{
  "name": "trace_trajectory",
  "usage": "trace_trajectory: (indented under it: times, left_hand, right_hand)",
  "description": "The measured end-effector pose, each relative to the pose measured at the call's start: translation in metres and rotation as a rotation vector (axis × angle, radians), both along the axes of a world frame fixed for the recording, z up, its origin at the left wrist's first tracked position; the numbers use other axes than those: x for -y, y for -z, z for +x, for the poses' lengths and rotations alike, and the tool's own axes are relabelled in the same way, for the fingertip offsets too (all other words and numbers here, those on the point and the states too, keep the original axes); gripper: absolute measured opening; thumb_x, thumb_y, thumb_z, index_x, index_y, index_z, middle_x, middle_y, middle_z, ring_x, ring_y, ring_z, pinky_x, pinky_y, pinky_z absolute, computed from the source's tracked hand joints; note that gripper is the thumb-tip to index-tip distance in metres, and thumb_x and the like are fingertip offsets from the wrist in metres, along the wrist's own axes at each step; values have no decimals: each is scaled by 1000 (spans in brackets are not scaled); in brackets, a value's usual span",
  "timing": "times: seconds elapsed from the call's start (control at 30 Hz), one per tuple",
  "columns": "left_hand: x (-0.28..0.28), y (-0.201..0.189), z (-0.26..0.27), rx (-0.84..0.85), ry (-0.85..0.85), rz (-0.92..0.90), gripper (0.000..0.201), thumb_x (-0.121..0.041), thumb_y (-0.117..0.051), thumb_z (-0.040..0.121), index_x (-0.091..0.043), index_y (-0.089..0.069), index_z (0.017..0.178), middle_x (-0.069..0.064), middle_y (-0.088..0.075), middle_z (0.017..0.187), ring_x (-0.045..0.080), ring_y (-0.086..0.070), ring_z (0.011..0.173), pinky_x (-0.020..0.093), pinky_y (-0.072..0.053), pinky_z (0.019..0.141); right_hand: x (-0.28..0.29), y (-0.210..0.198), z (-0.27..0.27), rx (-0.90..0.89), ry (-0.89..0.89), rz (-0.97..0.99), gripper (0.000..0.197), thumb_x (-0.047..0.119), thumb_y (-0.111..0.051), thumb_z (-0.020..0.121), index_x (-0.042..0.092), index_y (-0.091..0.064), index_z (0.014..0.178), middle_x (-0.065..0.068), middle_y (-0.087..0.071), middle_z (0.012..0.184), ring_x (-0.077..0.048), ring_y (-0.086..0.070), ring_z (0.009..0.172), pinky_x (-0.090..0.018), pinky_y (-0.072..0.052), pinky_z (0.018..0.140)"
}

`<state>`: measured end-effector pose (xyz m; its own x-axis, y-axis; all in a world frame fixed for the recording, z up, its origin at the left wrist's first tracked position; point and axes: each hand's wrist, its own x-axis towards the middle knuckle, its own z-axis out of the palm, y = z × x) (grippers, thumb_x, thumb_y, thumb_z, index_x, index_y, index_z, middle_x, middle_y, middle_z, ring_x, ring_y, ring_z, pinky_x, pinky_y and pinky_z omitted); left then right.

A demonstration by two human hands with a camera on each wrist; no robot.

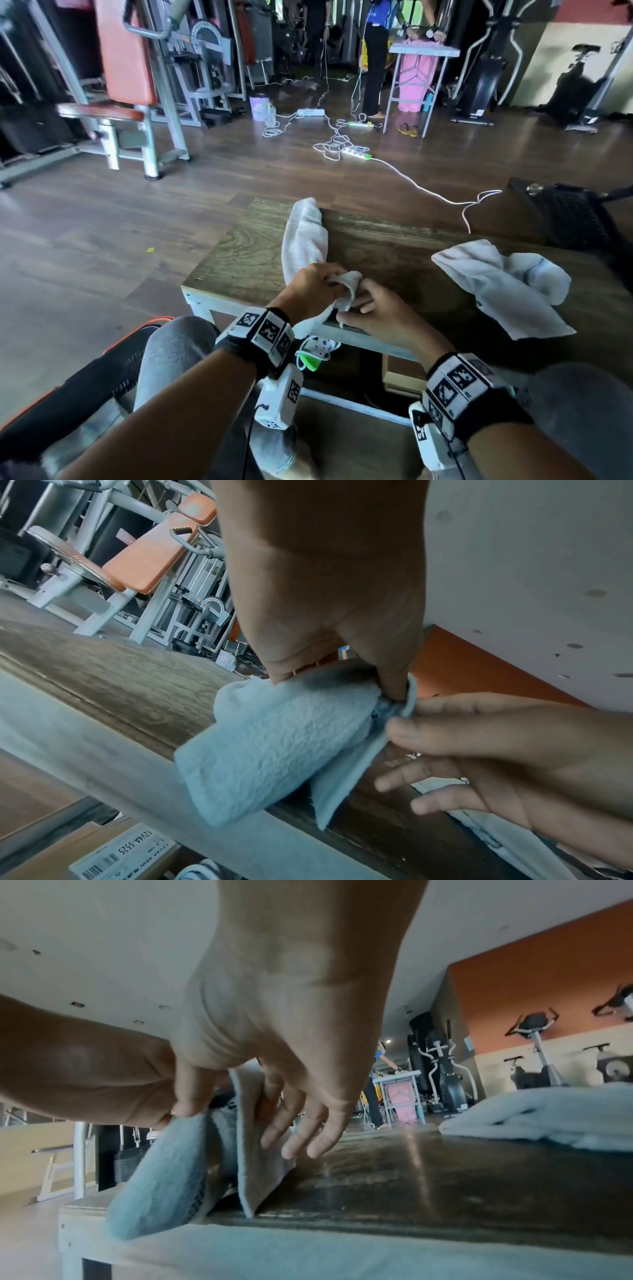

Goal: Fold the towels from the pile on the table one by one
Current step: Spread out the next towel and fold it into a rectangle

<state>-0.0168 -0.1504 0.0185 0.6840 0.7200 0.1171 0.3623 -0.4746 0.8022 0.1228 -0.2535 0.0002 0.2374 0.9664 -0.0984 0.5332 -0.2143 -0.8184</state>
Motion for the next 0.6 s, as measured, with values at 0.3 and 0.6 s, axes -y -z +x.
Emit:
trace_trajectory:
  times: [0.3, 0.6]
  left_hand:
    - [-22, -4, -11, -136, -90, 111, 4, -18, -77, 82, -17, -74, 83, -14, -62, 64, -9, -52, 47, 6, -36, 48]
    - [-70, 16, -18, -18, -233, 152, 26, -19, -63, 89, -8, -60, 65, 7, -56, 57, 11, -41, 52, 23, -35, 51]
  right_hand:
    - [4, 2, 32, 78, 348, 275, 14, 21, -46, 102, 17, -59, 105, 4, -60, 79, -4, -54, 66, -15, -38, 56]
    - [-10, -15, 66, 153, 338, 110, 18, 30, -42, 104, 22, -55, 114, 1, -60, 101, -7, -53, 80, -22, -35, 60]
